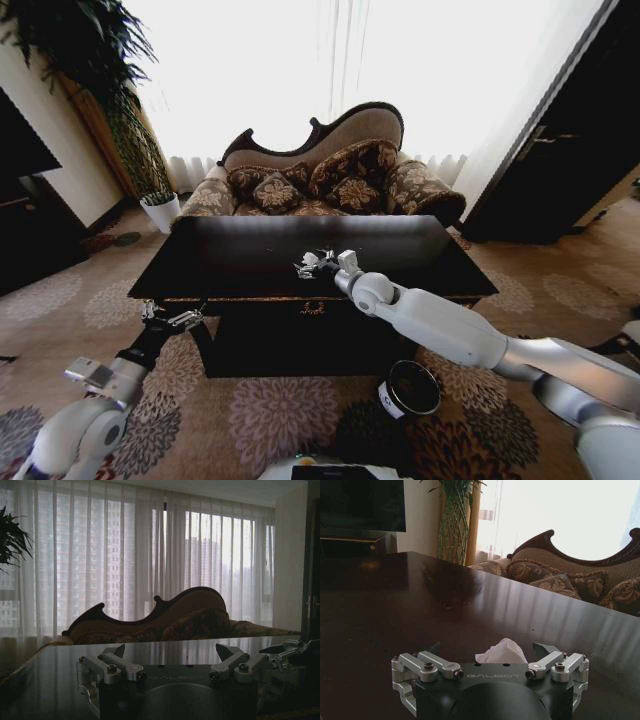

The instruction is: Move to the front of the table and place the trash on the table into the trash bin.

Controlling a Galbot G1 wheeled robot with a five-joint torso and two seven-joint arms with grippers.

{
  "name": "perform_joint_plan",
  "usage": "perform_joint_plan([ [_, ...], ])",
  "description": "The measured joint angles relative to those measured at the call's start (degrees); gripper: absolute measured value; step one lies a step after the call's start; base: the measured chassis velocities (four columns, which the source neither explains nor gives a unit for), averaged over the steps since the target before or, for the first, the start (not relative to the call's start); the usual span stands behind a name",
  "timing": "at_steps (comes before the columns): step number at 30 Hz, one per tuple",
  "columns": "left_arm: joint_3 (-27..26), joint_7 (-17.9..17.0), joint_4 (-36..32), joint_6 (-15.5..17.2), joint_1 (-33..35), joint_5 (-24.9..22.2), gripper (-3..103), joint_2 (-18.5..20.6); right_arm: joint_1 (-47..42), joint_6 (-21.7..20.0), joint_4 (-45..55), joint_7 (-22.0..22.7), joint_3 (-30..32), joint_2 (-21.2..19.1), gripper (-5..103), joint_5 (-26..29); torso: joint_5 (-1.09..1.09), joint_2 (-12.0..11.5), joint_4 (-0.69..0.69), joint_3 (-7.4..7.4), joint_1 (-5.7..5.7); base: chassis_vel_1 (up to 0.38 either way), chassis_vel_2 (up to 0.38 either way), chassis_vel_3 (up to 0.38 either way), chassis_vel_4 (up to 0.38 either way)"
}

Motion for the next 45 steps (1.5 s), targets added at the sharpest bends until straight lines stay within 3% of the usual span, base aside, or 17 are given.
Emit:
perform_joint_plan([
  [13, 0.0, 0.0, 0.0, 0.0, 0.0, 0.0, 100, 0.0, 0.1, 1.5, -3.6, -1.2, -1.0, 1.4, 97, -1.1, 0.00, 0.0, 0.00, 0.00, 0.00, 0.000, 0.000, 0.000, 0.000],
  [15, 0.0, 0.0, 0.0, 0.0, 0.0, 0.0, 100, 0.0, 0.0, 1.6, -3.6, -1.3, -1.0, 1.4, 92, -1.2, 0.00, 0.0, 0.00, 0.00, 0.00, 0.000, 0.000, 0.000, 0.000],
  [18, 0.0, 0.0, 0.0, 0.0, 0.0, 0.0, 100, 0.0, -0.1, 1.7, -3.4, -1.4, -1.0, 1.3, 76, -1.2, 0.00, 0.0, 0.00, -0.01, 0.00, 0.000, 0.000, 0.000, 0.000],
  [20, 0.0, 0.0, 0.0, 0.0, 0.0, 0.0, 100, 0.0, -0.1, 1.7, -3.4, -1.4, -0.9, 1.3, 76, -1.2, 0.00, 0.0, 0.00, -0.01, 0.00, 0.000, 0.000, 0.000, 0.000],
  [23, 0.0, 0.0, 0.0, 0.0, 0.0, 0.0, 100, 0.0, -0.4, 1.8, -3.3, -1.4, -0.7, 1.2, 59, -1.3, 0.00, 0.0, 0.00, 0.00, 0.00, 0.000, 0.000, 0.000, 0.000],
  [25, 0.0, 0.0, 0.0, 0.0, 0.0, 0.0, 100, 0.0, -0.5, 1.8, -3.3, -1.4, -0.7, 1.1, 59, -1.3, 0.00, 0.0, 0.00, 0.00, 0.00, 0.000, 0.000, 0.000, 0.000],
  [26, 0.0, 0.0, 0.0, 0.0, 0.0, 0.0, 100, 0.0, -0.7, 1.8, -3.3, -1.4, -0.5, 1.1, 48, -1.4, 0.00, 0.0, 0.00, 0.00, 0.00, 0.000, 0.000, 0.000, 0.000],
  [30, 0.0, 0.0, 0.0, 0.0, 0.0, 0.0, 100, 0.0, -1.0, 1.8, -3.2, -1.4, -0.1, 0.9, 37, -1.4, 0.00, 0.0, 0.00, 0.00, 0.00, 0.000, 0.000, 0.000, 0.000],
  [32, 0.0, 0.0, 0.0, 0.0, 0.0, 0.0, 100, 0.0, -1.2, 1.8, -2.8, -1.5, 0.2, 0.7, 27, -1.4, 0.00, 0.0, 0.00, 0.00, 0.00, 0.000, 0.000, 0.000, 0.000],
  [35, 0.0, 0.0, 0.0, 0.0, 0.0, 0.0, 100, 0.0, -1.6, 1.8, -2.4, -1.4, 0.5, 0.5, 21, -1.4, 0.00, 0.0, 0.00, 0.00, 0.00, 0.000, 0.000, 0.000, 0.000],
  [38, 0.0, 0.0, 0.0, 0.0, 0.0, 0.0, 100, 0.0, -2.0, 1.8, -1.6, -1.4, 1.0, 0.1, 6, -1.3, 0.00, 0.0, 0.00, 0.00, 0.00, 0.000, 0.000, 0.000, 0.000],
  [45, 0.0, 0.0, 0.0, 0.0, 0.0, 0.0, 100, 0.0, -3.0, 1.8, 0.4, -0.9, 2.7, -0.9, 0, -1.0, 0.01, 0.0, 0.01, 0.00, 0.00, 0.000, 0.000, 0.000, 0.000],
])
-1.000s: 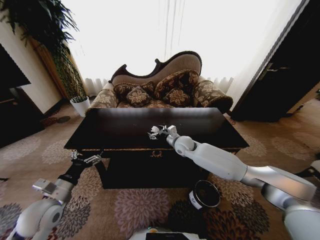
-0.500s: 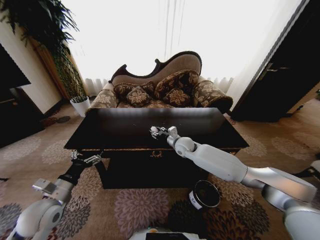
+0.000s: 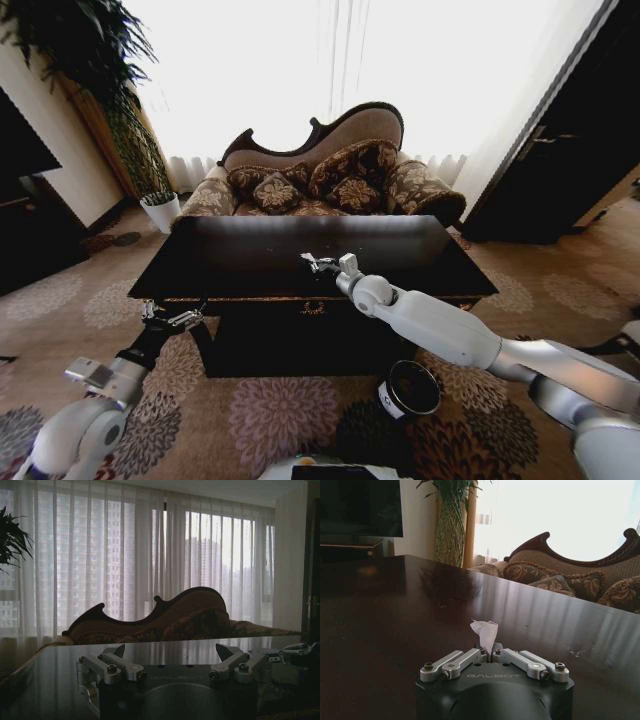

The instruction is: Move to the front of the table and place the trash on the table into the trash bin.

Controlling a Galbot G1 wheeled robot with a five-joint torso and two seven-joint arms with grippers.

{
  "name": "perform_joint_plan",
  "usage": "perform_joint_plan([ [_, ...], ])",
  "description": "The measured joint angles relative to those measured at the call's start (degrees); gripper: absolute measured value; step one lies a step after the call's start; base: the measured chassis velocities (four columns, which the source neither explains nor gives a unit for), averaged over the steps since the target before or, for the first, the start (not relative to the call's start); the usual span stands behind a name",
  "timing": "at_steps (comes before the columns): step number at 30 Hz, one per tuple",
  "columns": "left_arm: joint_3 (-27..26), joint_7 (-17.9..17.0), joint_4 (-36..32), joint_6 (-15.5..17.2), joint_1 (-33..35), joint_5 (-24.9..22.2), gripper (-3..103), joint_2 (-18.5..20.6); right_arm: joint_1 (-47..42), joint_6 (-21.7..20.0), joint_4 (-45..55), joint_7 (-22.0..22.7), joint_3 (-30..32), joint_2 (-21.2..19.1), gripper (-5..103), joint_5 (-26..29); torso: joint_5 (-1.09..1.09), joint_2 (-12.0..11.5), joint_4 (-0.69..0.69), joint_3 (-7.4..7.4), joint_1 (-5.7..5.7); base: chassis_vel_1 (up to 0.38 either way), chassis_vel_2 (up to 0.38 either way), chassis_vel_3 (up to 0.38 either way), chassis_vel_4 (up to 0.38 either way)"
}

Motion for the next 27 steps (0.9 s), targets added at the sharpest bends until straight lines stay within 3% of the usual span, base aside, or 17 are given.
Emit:
perform_joint_plan([
  [12, 0.0, 0.0, 0.0, 0.0, 0.0, 0.0, 100, 0.0, -10.7, -0.5, 8.7, 1.3, 12.0, -5.4, 0, 0.4, 0.00, 0.0, 0.00, 0.00, 0.00, 0.000, 0.000, 0.000, 0.000],
  [17, 0.0, 0.0, 0.0, 0.0, 0.0, 0.0, 100, 0.0, -18.1, -0.5, 12.0, 1.3, 19.7, -8.0, 0, 0.4, 0.01, 0.0, -0.01, 0.00, 0.00, 0.000, 0.000, 0.000, 0.000],
  [19, 0.0, 0.0, 0.0, 0.0, 0.0, 0.0, 100, 0.0, -22.8, -0.4, 13.7, 1.3, 25.7, -9.3, 0, -0.2, 0.00, 0.0, -0.01, 0.00, 0.00, 0.000, 0.000, 0.000, 0.000],
  [21, 0.0, 0.0, 0.0, 0.0, 0.0, 0.0, 100, 0.0, -24.2, -0.3, 14.1, 1.3, 27.3, -9.5, 0, -0.4, 0.00, 0.0, -0.01, 0.00, 0.00, 0.000, 0.000, 0.000, 0.000],
  [24, 0.0, 0.0, 0.0, 0.0, 0.0, 0.0, 100, 0.0, -32.6, 0.4, 16.7, 1.2, 36.5, -10.0, 0, -1.3, 0.00, 0.0, 0.01, 0.00, 0.00, 0.000, 0.000, 0.000, 0.000],
  [27, 0.0, 0.0, 0.0, 0.0, 0.0, 0.0, 100, 0.0, -37.5, 0.9, 17.7, 1.1, 41.1, -9.7, 0, -2.2, 0.01, 0.0, 0.00, -0.01, 0.00, 0.000, 0.000, 0.000, 0.000],
])
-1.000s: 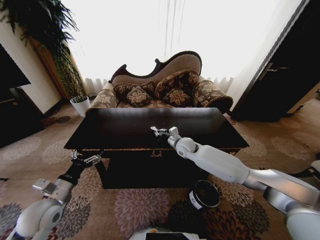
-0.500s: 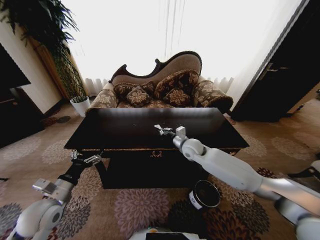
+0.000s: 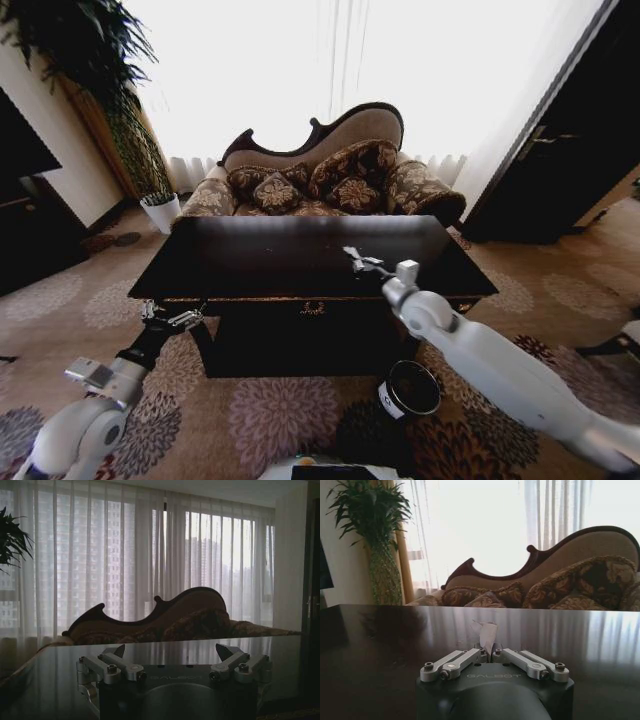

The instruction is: Move to the front of the table and place the trash on the table into the trash bin.

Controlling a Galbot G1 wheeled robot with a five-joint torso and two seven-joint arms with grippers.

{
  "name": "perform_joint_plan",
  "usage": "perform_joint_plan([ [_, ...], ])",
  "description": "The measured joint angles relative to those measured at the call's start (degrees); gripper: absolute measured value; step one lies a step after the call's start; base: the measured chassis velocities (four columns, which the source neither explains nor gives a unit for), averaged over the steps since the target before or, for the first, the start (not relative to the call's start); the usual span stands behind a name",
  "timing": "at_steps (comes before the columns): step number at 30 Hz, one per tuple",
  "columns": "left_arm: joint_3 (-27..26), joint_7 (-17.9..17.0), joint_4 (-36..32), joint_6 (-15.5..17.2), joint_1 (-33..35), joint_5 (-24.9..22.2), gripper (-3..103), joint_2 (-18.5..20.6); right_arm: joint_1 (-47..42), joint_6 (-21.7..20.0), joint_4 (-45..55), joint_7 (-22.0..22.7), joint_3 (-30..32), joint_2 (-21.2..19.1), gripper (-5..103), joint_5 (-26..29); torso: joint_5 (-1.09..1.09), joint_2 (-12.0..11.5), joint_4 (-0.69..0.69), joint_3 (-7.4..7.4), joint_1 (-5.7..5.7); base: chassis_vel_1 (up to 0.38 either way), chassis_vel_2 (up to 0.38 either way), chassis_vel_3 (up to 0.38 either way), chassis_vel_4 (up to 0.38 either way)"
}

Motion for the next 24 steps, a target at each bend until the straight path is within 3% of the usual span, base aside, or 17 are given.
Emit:
perform_joint_plan([
  [2, 0.0, 0.0, 0.0, 0.0, 0.0, 0.0, 100, 0.0, -5.7, 0.7, 1.1, -0.6, 5.6, 0.5, 0, -0.8, 0.00, 0.0, -0.02, 0.00, -0.01, 0.000, 0.000, 0.000, 0.000],
  [8, 0.0, 0.0, 0.0, 0.0, 0.0, 0.0, 100, 0.0, -13.3, 2.7, 3.0, -1.2, 13.2, 2.5, 0, -2.7, -0.01, 0.0, 0.00, 0.00, 0.00, 0.000, 0.000, 0.000, 0.000],
  [12, 0.0, 0.0, 0.0, 0.0, 0.0, 0.0, 100, 0.0, -20.5, 4.4, 5.2, -2.0, 19.6, 7.5, 0, -7.4, -0.01, 0.0, 0.00, 0.00, 0.00, 0.000, 0.000, 0.000, 0.000],
  [24, 0.0, 0.0, 0.0, 0.0, 0.0, 0.0, 100, 0.0, -31.7, 10.0, 5.4, -3.8, 30.6, 17.8, 0, -14.5, -0.01, 0.0, 0.00, 0.00, 0.00, 0.000, 0.000, 0.000, 0.000],
])
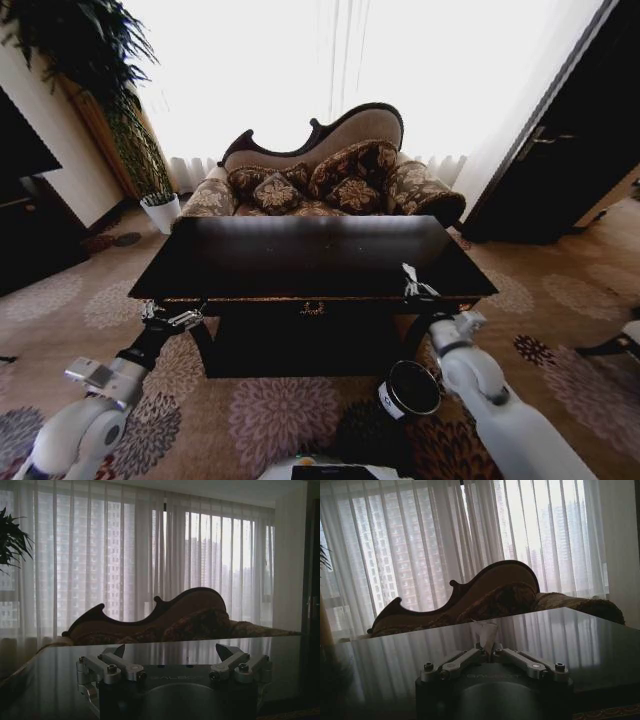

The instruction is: Move to the front of the table and place the trash on the table into the trash bin.

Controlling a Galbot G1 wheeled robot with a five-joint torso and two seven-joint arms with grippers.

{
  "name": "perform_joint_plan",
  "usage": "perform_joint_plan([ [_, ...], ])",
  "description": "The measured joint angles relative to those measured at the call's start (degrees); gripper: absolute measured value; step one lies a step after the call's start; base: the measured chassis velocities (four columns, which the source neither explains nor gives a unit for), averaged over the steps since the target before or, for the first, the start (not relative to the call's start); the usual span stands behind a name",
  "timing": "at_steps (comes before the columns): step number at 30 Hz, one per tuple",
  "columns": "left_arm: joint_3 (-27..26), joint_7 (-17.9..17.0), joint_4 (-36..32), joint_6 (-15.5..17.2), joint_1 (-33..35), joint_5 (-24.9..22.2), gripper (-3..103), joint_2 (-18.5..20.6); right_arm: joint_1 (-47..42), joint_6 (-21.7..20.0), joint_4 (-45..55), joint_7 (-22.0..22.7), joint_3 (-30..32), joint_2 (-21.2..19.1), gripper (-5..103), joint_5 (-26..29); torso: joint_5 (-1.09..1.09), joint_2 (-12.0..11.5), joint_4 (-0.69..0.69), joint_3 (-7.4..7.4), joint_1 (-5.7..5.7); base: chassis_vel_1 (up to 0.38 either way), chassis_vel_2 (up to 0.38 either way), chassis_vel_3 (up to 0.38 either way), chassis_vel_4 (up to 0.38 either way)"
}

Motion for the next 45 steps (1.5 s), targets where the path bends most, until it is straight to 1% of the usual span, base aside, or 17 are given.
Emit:
perform_joint_plan([
  [4, 0.0, 0.0, 0.0, 0.0, 0.0, 0.0, 100, 0.0, -1.6, 1.1, 0.0, -0.7, 2.4, 1.8, 0, -0.3, -0.01, 0.0, 0.00, 0.00, 0.00, 0.000, 0.000, 0.000, 0.000],
  [8, 0.0, 0.0, 0.0, 0.0, 0.0, 0.0, 100, 0.0, -6.8, 4.5, 0.4, -2.6, 5.9, 7.0, 0, -1.8, 0.00, 0.0, 0.00, 0.00, 0.00, 0.000, 0.000, 0.000, 0.000],
  [10, 0.0, 0.0, 0.0, 0.0, 0.0, 0.0, 100, 0.0, -7.6, 5.0, 0.4, -2.7, 6.1, 8.0, 0, -1.9, 0.00, 0.0, 0.00, 0.00, 0.01, 0.000, 0.000, 0.000, 0.000],
  [12, 0.0, 0.0, 0.0, 0.0, 0.0, 0.0, 100, 0.0, -10.5, 7.4, 0.1, -3.5, 6.6, 11.6, 0, -3.0, -0.01, 0.0, -0.01, 0.00, 0.00, 0.000, 0.000, 0.000, 0.000],
  [14, 0.0, 0.0, 0.0, 0.0, 0.0, 0.0, 100, 0.0, -11.3, 8.6, -0.5, -3.9, 6.6, 13.0, 0, -3.9, -0.01, 0.0, -0.01, 0.00, 0.00, 0.000, 0.000, 0.000, 0.000],
  [18, 0.0, 0.0, 0.0, 0.0, 0.0, 0.0, 100, 0.0, -13.8, 12.7, -1.8, -6.3, 5.5, 16.5, 0, -5.0, -0.01, 0.0, 0.00, 0.00, 0.01, 0.000, 0.000, 0.000, 0.000],
  [23, 0.0, 0.0, 0.0, 0.0, 0.0, 0.0, 100, 0.0, -14.6, 15.2, -5.9, -6.9, 2.4, 18.5, 0, -8.2, -0.01, 0.0, 0.00, 0.00, 0.00, 0.000, 0.000, 0.000, 0.000],
  [26, 0.0, 0.0, 0.0, 0.0, 0.0, 0.0, 100, 0.0, -14.4, 16.4, -8.7, -6.9, 0.9, 18.6, 0, -10.1, -0.01, 0.0, 0.00, 0.00, 0.00, 0.000, 0.000, 0.000, 0.000],
  [27, 0.0, 0.0, 0.0, 0.0, 0.0, 0.0, 100, 0.0, -13.6, 18.0, -12.6, -6.9, -0.7, 18.6, 0, -12.6, 0.01, 0.0, -0.01, 0.00, 0.01, 0.000, 0.000, 0.000, 0.000],
  [29, 0.0, 0.0, 0.0, 0.0, 0.0, 0.0, 100, 0.0, -13.2, 18.3, -14.0, -6.9, -1.2, 18.6, 0, -13.2, 0.00, 0.0, 0.00, 0.00, 0.01, 0.000, 0.000, 0.000, 0.000],
  [31, 0.0, 0.0, 0.0, 0.0, 0.0, 0.0, 100, 0.0, -10.8, 19.6, -20.0, -6.7, -2.5, 18.1, 0, -15.8, 0.01, 0.0, 0.00, 0.00, 0.01, 0.000, 0.000, 0.000, 0.000],
  [32, 0.0, 0.0, 0.0, 0.0, 0.0, 0.0, 100, 0.0, -10.8, 19.6, -20.0, -6.7, -2.5, 18.1, 0, -15.8, 0.01, 0.0, 0.00, 0.00, 0.01, 0.000, 0.000, 0.000, 0.000],
  [35, 0.0, 0.0, 0.0, 0.0, 0.0, 0.0, 100, 0.0, -7.7, 22.7, -27.4, -6.4, -3.4, 17.3, 0, -21.5, 0.00, 0.0, 0.01, 0.00, 0.01, 0.000, 0.000, 0.000, 0.000],
  [38, 0.0, 0.0, 0.0, 0.0, 0.0, 0.0, 100, 0.0, -6.1, 24.4, -31.8, -6.6, -4.1, 16.6, 0, -23.5, 0.01, 0.0, -0.01, 0.01, 0.01, 0.000, 0.000, 0.000, 0.000],
  [39, 0.0, 0.0, 0.0, 0.0, 0.0, 0.0, 100, 0.0, -3.7, 27.8, -36.4, -6.7, -4.3, 15.8, 0, -28.5, 0.00, 0.0, 0.00, 0.00, 0.00, 0.000, 0.000, 0.000, 0.000],
  [40, 0.0, 0.0, 0.0, 0.0, 0.0, 0.0, 100, 0.0, -2.8, 29.0, -38.0, -6.4, -4.3, 15.5, 0, -30.3, 0.00, 0.0, 0.01, 0.01, 0.01, 0.000, 0.000, 0.000, 0.000],
  [45, 0.0, 0.0, 0.0, 0.0, 0.0, 0.0, 100, 0.0, -0.6, 31.3, -42.5, -5.3, -4.2, 14.6, 0, -34.4, 0.00, 0.0, 0.00, 0.01, 0.01, 0.000, 0.000, 0.000, 0.000],
])
